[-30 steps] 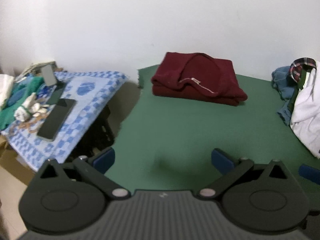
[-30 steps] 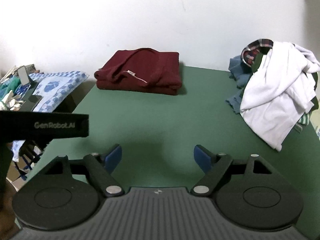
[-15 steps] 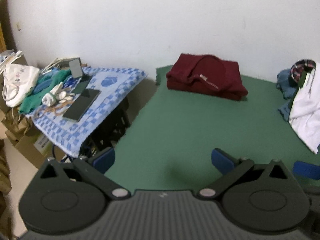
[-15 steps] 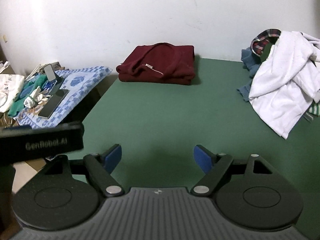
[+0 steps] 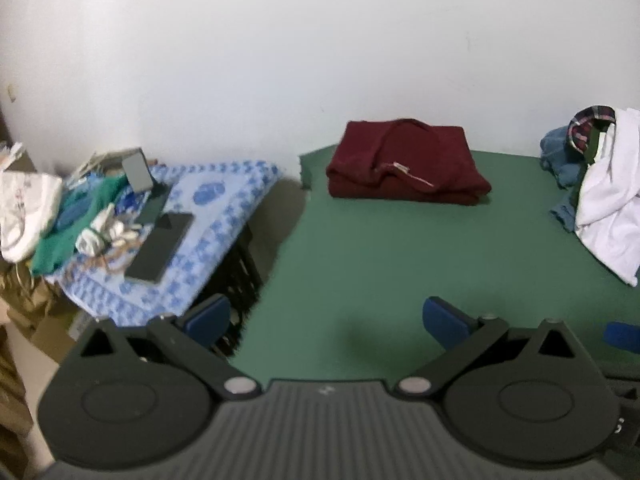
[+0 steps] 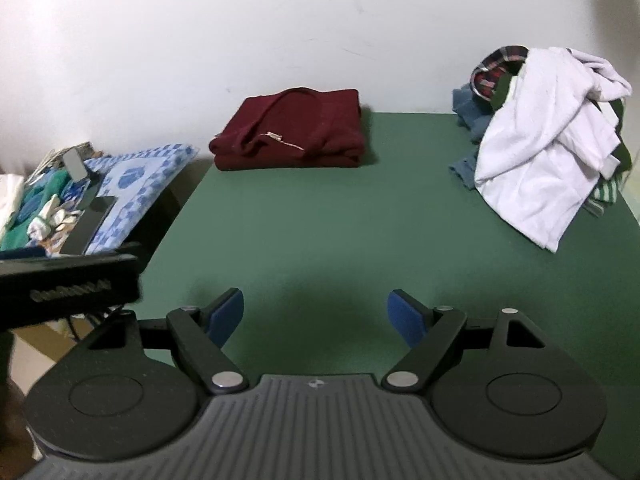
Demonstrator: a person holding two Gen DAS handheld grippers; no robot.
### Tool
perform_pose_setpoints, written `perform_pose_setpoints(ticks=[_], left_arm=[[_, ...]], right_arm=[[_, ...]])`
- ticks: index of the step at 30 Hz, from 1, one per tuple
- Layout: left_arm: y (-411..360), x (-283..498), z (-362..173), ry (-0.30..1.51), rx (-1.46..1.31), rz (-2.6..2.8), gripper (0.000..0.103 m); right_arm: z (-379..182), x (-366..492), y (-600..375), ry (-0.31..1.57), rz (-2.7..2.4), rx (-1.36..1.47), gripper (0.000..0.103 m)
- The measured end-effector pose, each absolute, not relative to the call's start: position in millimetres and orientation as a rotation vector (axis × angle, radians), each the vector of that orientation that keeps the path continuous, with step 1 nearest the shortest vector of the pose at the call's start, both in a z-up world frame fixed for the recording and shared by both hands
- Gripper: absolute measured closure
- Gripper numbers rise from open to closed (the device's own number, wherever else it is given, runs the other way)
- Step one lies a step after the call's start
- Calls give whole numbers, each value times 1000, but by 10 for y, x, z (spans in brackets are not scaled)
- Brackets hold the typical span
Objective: Fold clothes
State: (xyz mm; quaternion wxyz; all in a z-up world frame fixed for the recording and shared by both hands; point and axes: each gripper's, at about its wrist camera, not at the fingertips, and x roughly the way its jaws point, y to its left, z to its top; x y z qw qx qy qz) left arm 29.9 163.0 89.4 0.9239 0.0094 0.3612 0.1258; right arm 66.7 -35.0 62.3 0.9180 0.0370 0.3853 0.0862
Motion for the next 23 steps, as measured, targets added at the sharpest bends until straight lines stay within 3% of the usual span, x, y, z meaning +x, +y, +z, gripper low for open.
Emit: perform_pose_setpoints(ticks=[23], left_arm=[[2215,311,898,716,21,158,0]], right_arm=[[747,577,299,747,15,86,21]])
